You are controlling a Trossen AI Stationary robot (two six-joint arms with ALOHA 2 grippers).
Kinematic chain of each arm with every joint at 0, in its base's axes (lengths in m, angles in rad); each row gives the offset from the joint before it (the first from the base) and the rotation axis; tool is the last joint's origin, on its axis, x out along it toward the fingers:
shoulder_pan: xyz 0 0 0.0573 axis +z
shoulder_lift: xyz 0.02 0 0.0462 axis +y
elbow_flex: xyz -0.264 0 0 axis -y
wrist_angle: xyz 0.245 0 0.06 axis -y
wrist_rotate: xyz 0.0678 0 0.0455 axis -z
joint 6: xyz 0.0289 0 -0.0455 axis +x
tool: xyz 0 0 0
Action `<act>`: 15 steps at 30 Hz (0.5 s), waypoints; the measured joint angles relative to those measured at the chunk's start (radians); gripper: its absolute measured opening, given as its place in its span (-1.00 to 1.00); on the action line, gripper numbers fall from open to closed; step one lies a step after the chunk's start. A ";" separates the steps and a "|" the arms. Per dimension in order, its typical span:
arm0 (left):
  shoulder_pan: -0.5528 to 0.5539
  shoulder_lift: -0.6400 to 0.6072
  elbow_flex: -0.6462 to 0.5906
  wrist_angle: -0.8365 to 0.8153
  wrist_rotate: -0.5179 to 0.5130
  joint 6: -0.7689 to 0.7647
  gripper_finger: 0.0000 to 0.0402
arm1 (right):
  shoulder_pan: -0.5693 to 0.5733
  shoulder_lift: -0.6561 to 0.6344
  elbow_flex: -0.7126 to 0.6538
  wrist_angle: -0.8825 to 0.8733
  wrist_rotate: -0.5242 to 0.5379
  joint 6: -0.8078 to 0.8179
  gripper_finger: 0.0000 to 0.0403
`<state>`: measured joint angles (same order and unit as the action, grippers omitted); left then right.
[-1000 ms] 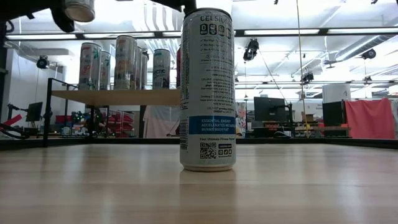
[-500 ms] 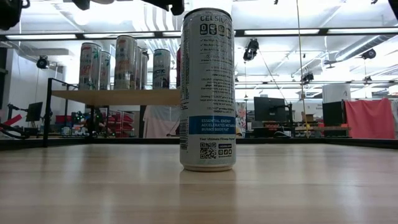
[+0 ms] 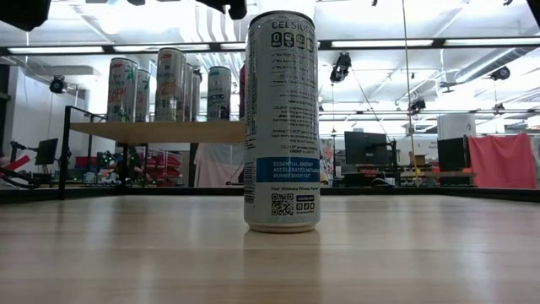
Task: Place canned beverage on shelf
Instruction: Put the white pink soda can on the shelf aligned with the other white pink soda cans
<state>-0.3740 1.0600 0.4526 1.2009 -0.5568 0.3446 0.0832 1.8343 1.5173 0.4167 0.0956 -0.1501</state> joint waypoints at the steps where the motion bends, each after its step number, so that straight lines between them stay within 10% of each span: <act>1: 0.000 0.014 0.006 0.008 0.000 0.002 0.12 | 0.000 0.000 0.000 -0.002 0.000 0.000 0.80; 15: 0.000 0.117 0.040 0.084 -0.003 -0.007 0.26 | -0.001 0.000 0.000 -0.040 0.001 0.028 0.48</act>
<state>-0.3737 1.1766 0.4928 1.2851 -0.5595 0.3379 0.0826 1.8343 1.5173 0.3762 0.0967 -0.1223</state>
